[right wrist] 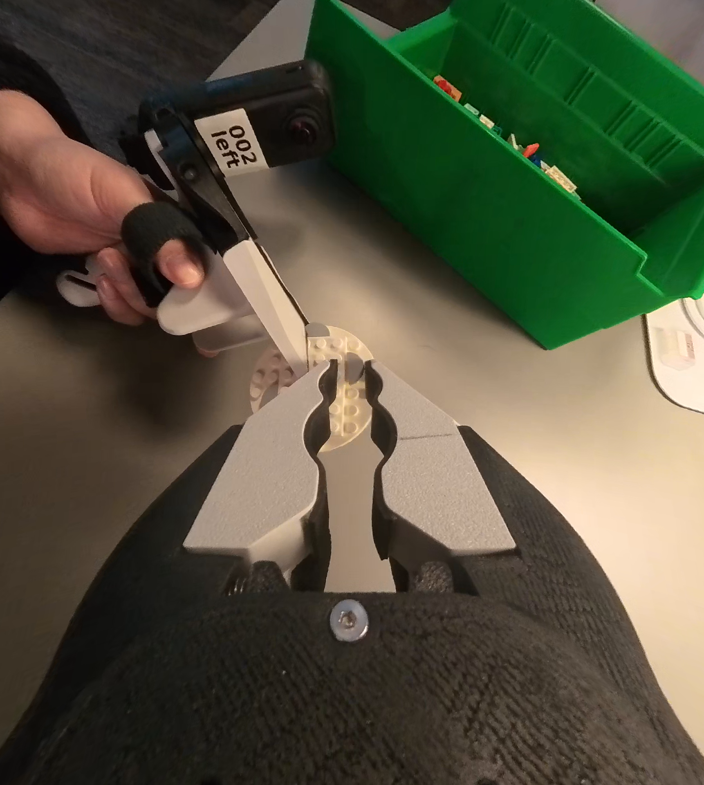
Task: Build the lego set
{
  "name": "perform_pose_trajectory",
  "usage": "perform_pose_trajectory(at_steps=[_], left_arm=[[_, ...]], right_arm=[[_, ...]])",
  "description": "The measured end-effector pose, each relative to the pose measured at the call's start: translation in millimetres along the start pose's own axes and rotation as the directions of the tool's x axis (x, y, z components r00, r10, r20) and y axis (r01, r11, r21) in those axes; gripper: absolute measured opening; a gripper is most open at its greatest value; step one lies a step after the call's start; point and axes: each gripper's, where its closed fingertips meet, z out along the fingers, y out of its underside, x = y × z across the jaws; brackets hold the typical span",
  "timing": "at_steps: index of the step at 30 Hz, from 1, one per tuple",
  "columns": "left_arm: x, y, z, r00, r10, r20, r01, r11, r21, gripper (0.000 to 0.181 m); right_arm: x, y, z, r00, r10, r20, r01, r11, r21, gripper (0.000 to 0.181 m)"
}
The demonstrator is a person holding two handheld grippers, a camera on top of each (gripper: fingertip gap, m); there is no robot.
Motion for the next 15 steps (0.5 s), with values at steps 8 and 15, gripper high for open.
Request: perform_pose_trajectory(at_steps=[8, 15], left_arm=[[0.0, -2.4, -1.0, 1.000, -0.014, -0.007, 0.014, 1.000, 0.013, 0.005], [0.1, -2.5, -0.9, 1.000, -0.018, -0.009, 0.018, 1.000, 0.012, 0.005]], right_arm=[[-3.9, -2.7, -3.0, 1.000, 0.020, 0.024, -0.021, 1.000, 0.022, 0.022], [-0.9, -5.5, -4.2, 1.000, 0.029, 0.005, -0.030, 0.999, 0.043, 0.024]])
